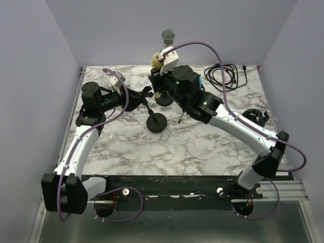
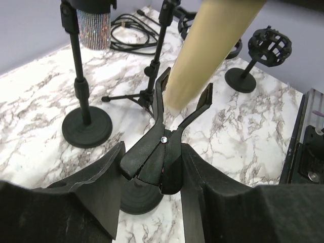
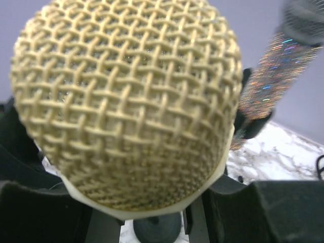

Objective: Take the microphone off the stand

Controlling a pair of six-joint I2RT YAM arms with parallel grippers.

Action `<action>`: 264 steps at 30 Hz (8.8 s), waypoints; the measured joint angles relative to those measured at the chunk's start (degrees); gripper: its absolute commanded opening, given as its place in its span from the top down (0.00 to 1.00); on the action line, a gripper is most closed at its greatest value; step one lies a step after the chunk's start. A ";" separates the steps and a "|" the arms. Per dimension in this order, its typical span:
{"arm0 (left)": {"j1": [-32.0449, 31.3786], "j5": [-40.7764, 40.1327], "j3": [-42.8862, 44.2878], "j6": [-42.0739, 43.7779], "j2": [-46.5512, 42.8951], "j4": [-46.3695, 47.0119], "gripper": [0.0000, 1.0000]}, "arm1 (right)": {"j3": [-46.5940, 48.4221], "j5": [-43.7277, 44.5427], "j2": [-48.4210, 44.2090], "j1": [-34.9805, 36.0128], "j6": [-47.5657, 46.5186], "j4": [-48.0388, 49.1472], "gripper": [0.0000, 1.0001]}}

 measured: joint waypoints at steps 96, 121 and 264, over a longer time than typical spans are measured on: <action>-2.23 -0.61 15.45 -19.52 13.94 -8.07 0.42 | -55.95 3.89 -19.28 -14.05 39.43 -20.39 0.23; -4.72 -4.37 16.09 -12.33 15.52 -12.11 0.69 | -54.45 2.51 -35.47 -14.05 37.46 -21.99 0.22; -12.81 -24.04 7.61 -4.35 0.09 -21.53 0.02 | -33.20 -10.05 -44.83 -14.14 27.89 -24.15 0.99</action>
